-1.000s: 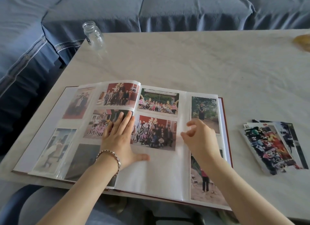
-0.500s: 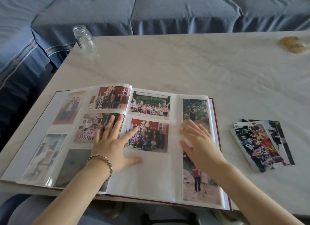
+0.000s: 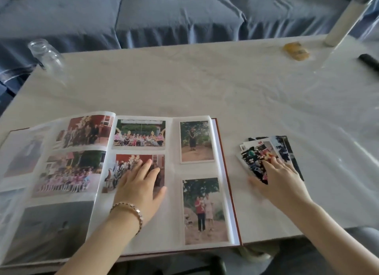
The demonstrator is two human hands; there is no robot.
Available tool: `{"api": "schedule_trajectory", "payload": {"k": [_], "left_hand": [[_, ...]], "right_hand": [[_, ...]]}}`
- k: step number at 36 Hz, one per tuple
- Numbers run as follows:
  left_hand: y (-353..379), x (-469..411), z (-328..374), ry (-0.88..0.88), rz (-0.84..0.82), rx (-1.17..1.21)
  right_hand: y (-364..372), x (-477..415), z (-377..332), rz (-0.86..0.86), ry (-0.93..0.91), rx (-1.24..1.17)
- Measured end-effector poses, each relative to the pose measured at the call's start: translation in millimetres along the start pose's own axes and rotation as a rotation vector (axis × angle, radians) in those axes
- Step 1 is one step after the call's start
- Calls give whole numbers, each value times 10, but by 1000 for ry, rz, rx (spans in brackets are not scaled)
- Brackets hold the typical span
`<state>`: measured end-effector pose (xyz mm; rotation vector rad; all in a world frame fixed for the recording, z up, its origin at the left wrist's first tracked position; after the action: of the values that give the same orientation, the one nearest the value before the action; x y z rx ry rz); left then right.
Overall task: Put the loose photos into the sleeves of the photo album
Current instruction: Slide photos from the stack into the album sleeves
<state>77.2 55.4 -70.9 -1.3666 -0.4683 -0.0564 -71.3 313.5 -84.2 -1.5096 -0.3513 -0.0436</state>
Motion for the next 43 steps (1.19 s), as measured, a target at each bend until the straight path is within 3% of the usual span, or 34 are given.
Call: {"api": "schedule_trajectory", "payload": {"k": [7, 11, 13, 15, 19, 21, 25, 29, 33, 38, 40, 43], "left_hand": [[-71, 2, 66, 16, 47, 19], [-88, -4, 95, 42, 170, 132], [-155, 7, 134, 49, 331, 361], [-202, -5, 210, 19, 373, 646], [-173, -58, 486, -109, 94, 1417], [-172, -56, 579, -121, 21, 1515], [-269, -62, 445, -76, 247, 1163], [-308, -45, 281, -71, 320, 1000], [-287, -26, 173, 34, 302, 958], [-285, 68, 56, 105, 250, 762], [-324, 125, 11, 132, 238, 599], [-386, 153, -171, 192, 317, 202]], "right_hand": [[-184, 41, 63, 106, -66, -217], [-233, 122, 68, 139, -58, -147], [-343, 213, 42, 309, -103, -266], [-439, 345, -81, 473, -259, -346], [-455, 586, -443, 453, -555, -349], [-437, 693, -597, 435, -693, -322], [-376, 744, -736, 272, -732, -406], [-387, 601, -652, 68, -411, -764], [-257, 425, -613, -156, -133, -1029], [-141, 467, -793, -499, -149, -1141], [-141, 488, -803, -469, -173, -1121], [-183, 486, -707, -266, -170, -1066]]}}
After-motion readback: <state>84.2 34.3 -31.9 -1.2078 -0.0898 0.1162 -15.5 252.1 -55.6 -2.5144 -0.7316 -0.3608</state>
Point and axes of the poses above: each hand's wrist, its own x-axis away from the middle knuckle, its own y-axis out of the palm, z = x × y, the point moved 6 cm from there along -x, towards the middle knuckle, and after that the axes turned 11 degrees about y, right-handed, at the moved point
